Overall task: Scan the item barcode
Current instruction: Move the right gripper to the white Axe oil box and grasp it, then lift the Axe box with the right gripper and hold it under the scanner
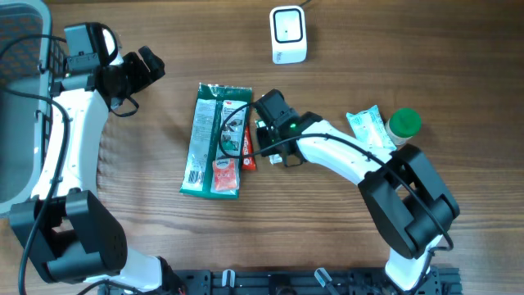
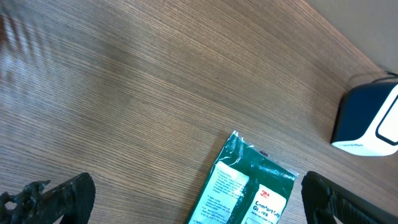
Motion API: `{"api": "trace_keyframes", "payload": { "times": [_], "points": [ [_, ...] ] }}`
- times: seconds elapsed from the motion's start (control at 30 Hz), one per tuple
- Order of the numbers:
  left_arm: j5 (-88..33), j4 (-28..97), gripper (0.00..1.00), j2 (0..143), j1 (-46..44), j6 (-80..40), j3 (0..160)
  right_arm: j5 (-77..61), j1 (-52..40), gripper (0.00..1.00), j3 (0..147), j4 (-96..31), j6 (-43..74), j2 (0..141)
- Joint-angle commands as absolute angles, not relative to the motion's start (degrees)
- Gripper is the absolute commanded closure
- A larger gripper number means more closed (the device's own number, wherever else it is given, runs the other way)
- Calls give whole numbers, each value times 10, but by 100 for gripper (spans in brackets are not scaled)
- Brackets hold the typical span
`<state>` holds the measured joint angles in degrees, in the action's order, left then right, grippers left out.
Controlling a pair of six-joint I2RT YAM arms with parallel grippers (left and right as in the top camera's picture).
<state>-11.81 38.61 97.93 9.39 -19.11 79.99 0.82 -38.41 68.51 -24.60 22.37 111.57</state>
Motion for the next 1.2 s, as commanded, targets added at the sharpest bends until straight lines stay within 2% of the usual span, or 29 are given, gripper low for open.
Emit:
{"api": "trace_keyframes", "payload": {
  "times": [0.0,0.1,0.37,0.47,0.7,0.73,0.77,0.8,0.87,1.07,1.17],
  "points": [
    [-119,384,0,983,95,-180,798,-23,-387,51,689,-251,190,1122],
    [-119,384,0,983,95,-180,798,-67,-387,52,690,-252,132,1122],
    [-119,384,0,983,95,-180,798,-60,-387,52,689,-270,119,1122],
    [-119,384,0,983,95,-180,798,-50,-387,60,689,-274,84,1122],
    [-119,384,0,983,95,-180,798,12,-387,65,689,-303,30,1122],
    [-119,384,0,983,95,-180,798,17,-387,64,689,-305,30,1122],
    [-119,384,0,983,95,-180,798,16,-387,57,689,-303,30,1122],
    [-119,384,0,983,95,-180,798,14,-387,55,689,-301,30,1122],
    [-119,384,0,983,95,-180,798,5,-387,55,689,-301,31,1122],
    [-119,384,0,983,95,-180,798,-10,-386,87,697,-300,31,1108],
    [-119,384,0,983,95,-180,798,-19,-380,93,701,-303,29,1070]
  ]
}}
